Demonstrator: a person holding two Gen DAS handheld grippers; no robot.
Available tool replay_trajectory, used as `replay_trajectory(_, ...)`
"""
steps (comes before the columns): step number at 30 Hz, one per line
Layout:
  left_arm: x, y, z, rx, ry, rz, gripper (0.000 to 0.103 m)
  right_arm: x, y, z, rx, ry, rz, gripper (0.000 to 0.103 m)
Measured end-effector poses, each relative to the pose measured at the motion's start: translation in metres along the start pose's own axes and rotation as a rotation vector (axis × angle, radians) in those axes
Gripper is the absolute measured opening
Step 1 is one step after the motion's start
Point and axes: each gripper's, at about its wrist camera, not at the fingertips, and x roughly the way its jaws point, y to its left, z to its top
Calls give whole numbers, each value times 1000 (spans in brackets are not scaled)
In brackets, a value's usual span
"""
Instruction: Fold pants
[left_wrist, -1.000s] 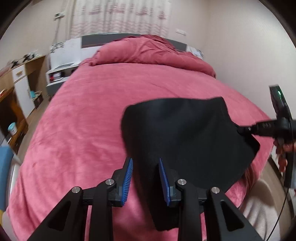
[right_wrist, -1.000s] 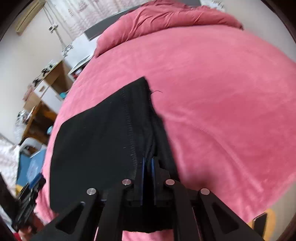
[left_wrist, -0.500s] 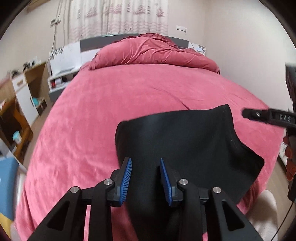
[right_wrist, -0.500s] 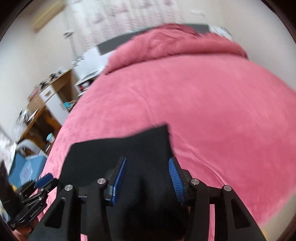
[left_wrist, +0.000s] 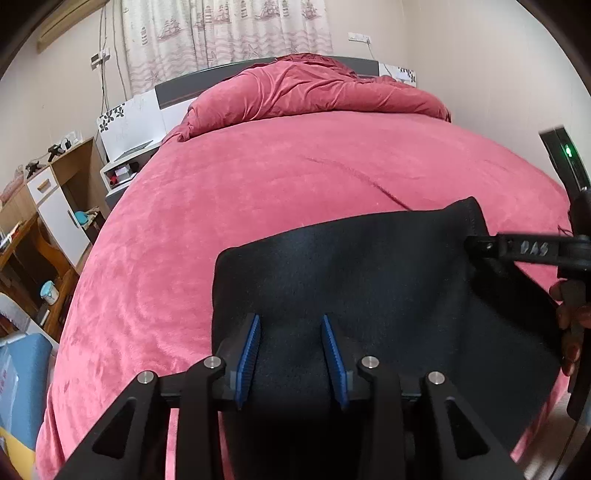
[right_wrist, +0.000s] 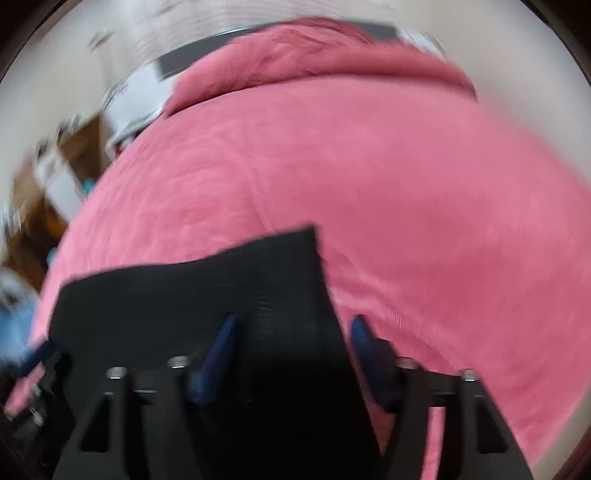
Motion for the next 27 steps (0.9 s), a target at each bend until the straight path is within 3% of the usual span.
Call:
replay_trajectory(3,6,-5,-1,8,4,12,36,14,-29,-7,144,20,119,77)
replay_trajectory(7,5,-5,-2,22,3,15,36,7,-23,-6,103,7,85,77)
replay_trajectory(12,-13,12,-3,-51,21,-37,36,-46,-1,-14,3,-88,23,59)
replay_trajectory(16,-25,28,-11,-120,28,-27,36,-82,18,-27,-72,-153,34,53)
replay_trajectory(18,-28,33,-16,-134,44,-29,36,-89,29,-33,-109,-162,51,46)
replay_trajectory(20,-30,34,-19,-134,47,-30,36,-89,40,-39,-136,-131,94,33)
replay_trajectory(22,-33,34,-22,-130,47,-25,36,-83,49,-50,-165,-82,119,29)
replay_trajectory(27,-39,27,-34,-108,59,-43,36,-65,58,-68,-219,12,32,29)
